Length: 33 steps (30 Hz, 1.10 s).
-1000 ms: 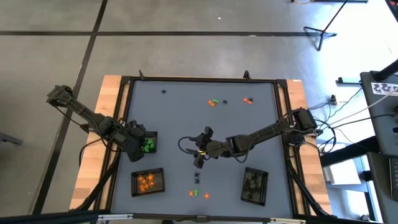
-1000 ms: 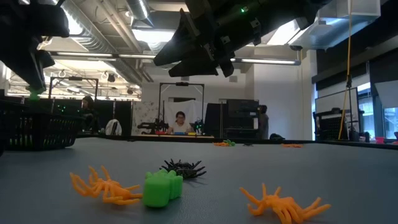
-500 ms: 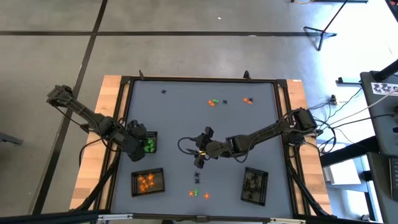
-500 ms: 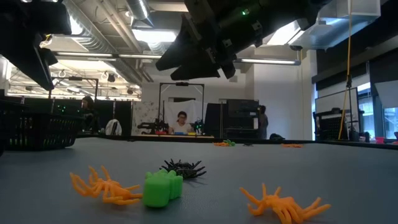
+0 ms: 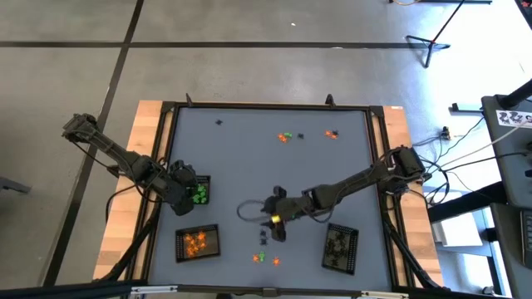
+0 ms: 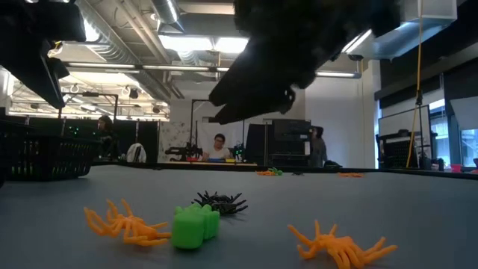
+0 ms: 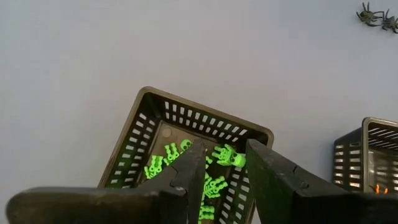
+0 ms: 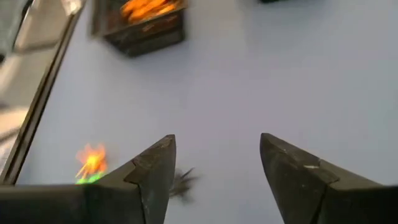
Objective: Sort Halloween decoration
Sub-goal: Put the black spider toy into the bottom right black bin
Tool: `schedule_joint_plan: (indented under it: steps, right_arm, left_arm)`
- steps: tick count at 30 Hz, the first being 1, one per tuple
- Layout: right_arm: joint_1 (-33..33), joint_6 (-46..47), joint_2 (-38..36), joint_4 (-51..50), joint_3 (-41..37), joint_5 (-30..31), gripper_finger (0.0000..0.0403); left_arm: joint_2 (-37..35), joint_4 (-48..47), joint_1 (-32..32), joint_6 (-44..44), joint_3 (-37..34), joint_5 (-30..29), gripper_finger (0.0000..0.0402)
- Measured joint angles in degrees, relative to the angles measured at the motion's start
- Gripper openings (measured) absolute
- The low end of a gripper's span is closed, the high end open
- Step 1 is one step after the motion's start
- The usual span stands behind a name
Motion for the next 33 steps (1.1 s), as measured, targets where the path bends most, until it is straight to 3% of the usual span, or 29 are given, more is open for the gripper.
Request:
schedule_joint_plan:
  steps: [11, 24, 28, 33]
  right_arm:
    - [7.1, -3.5, 2.1, 0.7, 0.0, 9.0, 0.023]
    - [7.0, 0.3, 9.6, 2.6, 0.0, 9.0, 0.0224]
    - [6.9, 0.3, 9.7, 2.5, 0.0, 9.0, 0.019]
    - [6.9, 0.1, 9.7, 2.1, 0.0, 9.0, 0.0115]
  left_arm:
    - [0.0, 0.0, 0.0, 0.0, 0.0, 0.0, 0.0107]
    - [0.0, 0.0, 0.0, 0.0, 0.0, 0.0, 0.0107]
    - [0.0, 0.0, 0.0, 0.0, 0.0, 0.0, 0.0107]
    - [0.0, 0.0, 0.0, 0.0, 0.0, 0.0, 0.0107]
